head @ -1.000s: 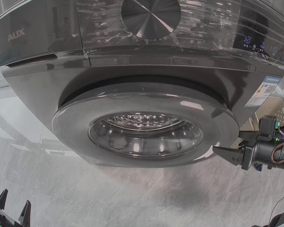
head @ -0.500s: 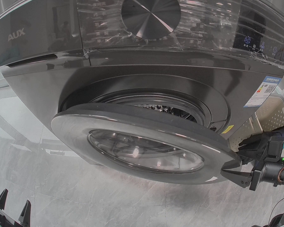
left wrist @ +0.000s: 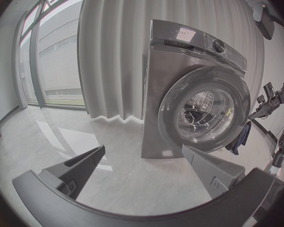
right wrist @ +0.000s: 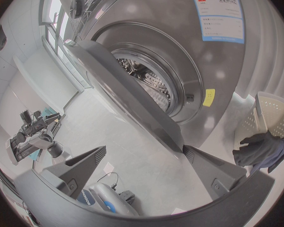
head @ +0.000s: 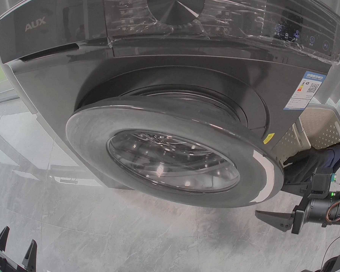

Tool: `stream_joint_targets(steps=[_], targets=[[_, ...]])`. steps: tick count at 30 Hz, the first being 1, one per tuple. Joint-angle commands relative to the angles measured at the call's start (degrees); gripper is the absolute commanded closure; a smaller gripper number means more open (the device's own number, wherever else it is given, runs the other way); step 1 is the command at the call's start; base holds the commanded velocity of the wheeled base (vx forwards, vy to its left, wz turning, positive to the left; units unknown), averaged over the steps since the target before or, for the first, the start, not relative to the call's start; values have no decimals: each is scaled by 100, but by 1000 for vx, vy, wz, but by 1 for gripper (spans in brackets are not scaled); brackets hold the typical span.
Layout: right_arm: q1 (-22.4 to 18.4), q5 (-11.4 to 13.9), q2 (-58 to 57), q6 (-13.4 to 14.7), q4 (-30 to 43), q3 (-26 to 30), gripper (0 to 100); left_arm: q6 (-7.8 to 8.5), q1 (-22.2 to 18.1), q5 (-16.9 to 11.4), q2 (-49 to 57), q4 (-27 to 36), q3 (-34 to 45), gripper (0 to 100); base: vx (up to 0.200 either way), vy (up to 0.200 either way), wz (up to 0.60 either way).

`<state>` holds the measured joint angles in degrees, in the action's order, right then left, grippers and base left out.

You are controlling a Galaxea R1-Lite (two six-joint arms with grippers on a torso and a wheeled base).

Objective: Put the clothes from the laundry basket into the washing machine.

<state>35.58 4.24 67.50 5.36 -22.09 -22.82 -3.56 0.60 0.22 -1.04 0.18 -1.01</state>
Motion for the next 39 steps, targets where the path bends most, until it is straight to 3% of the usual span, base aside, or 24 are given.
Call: stream_joint_targets(steps=[1, 9, 15, 26, 39], targets=[[63, 59, -334, 9, 12, 225, 0, -4, 2, 4, 95, -1, 92, 0, 0, 0, 0], [-16, 77, -79, 9, -6, -109, 0, 4, 2, 4, 95, -1, 92, 0, 0, 0, 0], [54, 103, 510, 17, -23, -504, 0, 4, 2, 4, 95, -1, 92, 0, -200, 0, 0], [186, 138, 149, 0, -15, 6, 0, 31, 2, 4, 95, -1, 92, 0, 0, 0, 0], [309, 103, 1081, 35, -120, -680, 0, 13, 2, 4, 95, -1, 92, 0, -46, 0, 0]])
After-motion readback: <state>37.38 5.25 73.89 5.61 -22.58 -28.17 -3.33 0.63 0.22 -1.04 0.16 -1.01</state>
